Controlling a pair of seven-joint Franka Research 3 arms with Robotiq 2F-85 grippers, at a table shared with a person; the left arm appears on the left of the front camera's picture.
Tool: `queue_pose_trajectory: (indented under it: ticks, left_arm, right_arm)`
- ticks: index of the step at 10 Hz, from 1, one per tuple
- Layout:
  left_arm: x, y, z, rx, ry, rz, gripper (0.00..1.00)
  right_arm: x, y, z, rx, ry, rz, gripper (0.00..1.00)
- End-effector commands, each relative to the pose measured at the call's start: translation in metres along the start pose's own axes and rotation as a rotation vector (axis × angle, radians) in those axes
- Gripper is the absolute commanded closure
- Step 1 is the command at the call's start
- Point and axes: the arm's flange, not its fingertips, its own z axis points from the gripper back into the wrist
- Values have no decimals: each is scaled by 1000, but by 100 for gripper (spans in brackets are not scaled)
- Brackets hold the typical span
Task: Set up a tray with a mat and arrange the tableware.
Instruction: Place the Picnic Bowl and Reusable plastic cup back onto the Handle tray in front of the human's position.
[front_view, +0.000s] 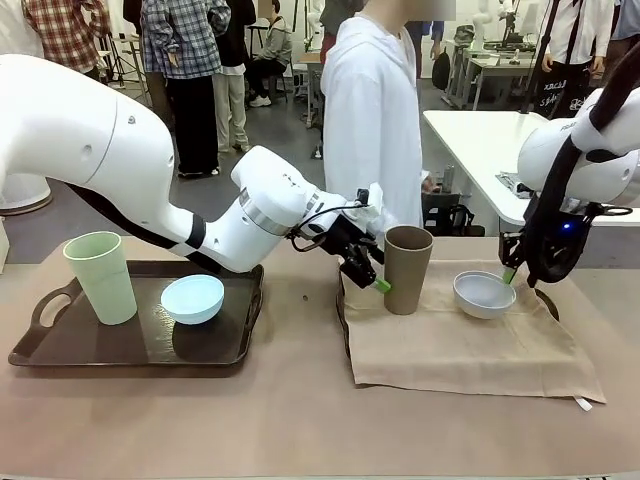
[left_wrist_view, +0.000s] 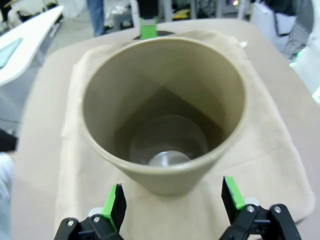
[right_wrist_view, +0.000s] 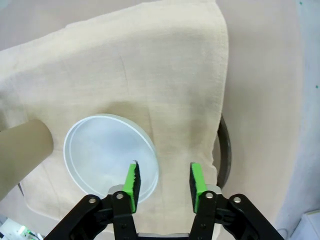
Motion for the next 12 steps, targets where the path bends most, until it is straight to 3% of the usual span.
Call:
queue_pose_trajectory:
  ticks: [1, 2, 5, 10, 12]
  left_arm:
    - [5, -23, 31, -121, 58, 42, 0]
    - [13, -36, 50, -141, 89, 43, 0]
    - [41, -71, 117, -9, 222, 214, 0]
    - [103, -116, 189, 399, 562, 754, 0]
    - [126, -129, 200, 423, 575, 887, 0]
  right_arm:
    - [-10, -9, 11, 22, -11, 9, 0]
    - [-14, -13, 23, 23, -14, 18, 14]
    - [-35, -12, 63, -4, -60, 71, 14]
    - [-89, 3, 132, -52, -98, 147, 14]
    - [-96, 8, 148, -76, -98, 139, 14]
